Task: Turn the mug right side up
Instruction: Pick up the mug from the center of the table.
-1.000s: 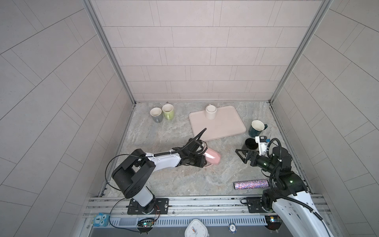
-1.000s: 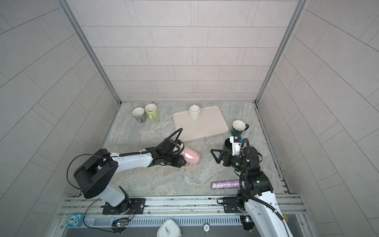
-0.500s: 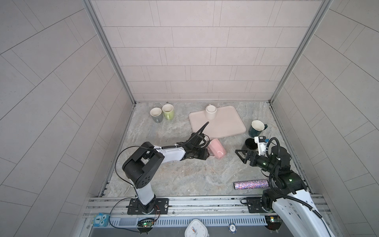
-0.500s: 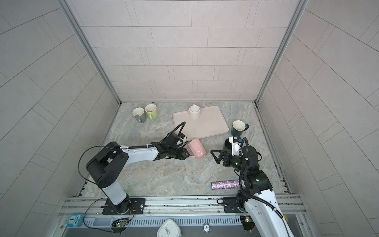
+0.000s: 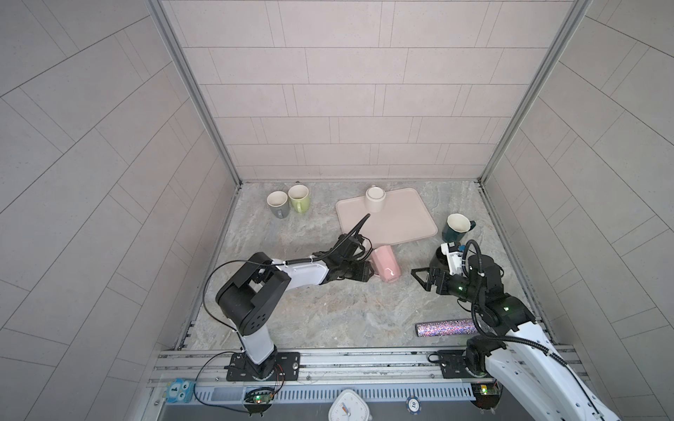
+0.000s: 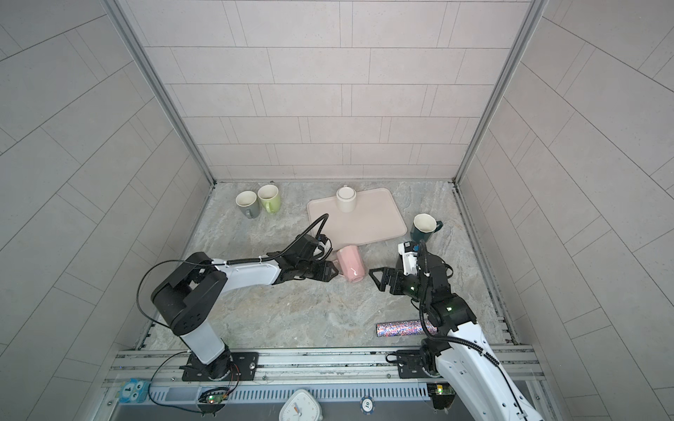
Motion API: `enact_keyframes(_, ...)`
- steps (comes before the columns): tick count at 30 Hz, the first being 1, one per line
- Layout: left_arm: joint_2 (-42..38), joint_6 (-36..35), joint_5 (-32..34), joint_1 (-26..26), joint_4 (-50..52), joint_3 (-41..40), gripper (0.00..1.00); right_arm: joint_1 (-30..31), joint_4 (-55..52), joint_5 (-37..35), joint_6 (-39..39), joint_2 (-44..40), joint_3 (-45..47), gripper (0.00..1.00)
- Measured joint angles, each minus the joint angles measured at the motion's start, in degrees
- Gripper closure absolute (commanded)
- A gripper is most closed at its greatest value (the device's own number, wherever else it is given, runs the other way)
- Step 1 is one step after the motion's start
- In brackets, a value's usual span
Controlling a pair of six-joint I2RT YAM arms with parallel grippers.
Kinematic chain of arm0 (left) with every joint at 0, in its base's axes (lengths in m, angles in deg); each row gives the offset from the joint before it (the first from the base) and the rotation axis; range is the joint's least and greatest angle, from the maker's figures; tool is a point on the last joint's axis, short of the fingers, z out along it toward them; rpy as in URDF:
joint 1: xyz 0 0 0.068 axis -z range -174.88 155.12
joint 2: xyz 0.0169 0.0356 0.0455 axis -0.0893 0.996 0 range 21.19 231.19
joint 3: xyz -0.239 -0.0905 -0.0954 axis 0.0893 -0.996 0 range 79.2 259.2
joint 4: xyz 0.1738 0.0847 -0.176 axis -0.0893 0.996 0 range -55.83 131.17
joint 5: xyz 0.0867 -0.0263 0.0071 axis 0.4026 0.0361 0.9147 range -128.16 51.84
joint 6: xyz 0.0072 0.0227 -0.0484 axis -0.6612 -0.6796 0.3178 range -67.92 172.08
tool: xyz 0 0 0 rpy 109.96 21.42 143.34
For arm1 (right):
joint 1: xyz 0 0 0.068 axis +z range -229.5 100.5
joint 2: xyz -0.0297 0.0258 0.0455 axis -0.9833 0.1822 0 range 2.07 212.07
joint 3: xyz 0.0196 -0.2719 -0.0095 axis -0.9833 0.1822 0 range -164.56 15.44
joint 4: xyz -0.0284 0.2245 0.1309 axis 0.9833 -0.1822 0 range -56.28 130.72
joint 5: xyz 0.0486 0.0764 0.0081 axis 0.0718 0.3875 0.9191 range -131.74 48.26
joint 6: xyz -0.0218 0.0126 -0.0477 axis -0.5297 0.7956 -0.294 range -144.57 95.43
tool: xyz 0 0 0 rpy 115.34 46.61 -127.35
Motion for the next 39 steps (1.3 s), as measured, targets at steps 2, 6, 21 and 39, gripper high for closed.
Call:
enact_keyframes(2, -0.17, 0.17, -0.52, -1.05, -1.36, 0.00, 0.46, 1.70, 1.03, -1.27, 0.00, 1.77, 0.00, 0.03)
enact_keyframes(6, 0.35, 0.81, -1.68, -3.32, -3.48, 0.11, 0.47, 5.14, 3.21, -3.74, 0.00, 5.44, -0.02, 0.03)
enact_keyframes(21, 4.63, 0.35, -3.89, -5.38, -5.40, 3.98, 0.47, 17.46, 9.49, -17.42, -2.78, 20.31, -2.97, 0.03)
enact_keyframes(39, -5.77, 1.14, 0.96, -5.73, -5.97, -2.49, 0.46, 19.54, 0.15, -26.34, -10.47, 46.82, -25.68, 0.05)
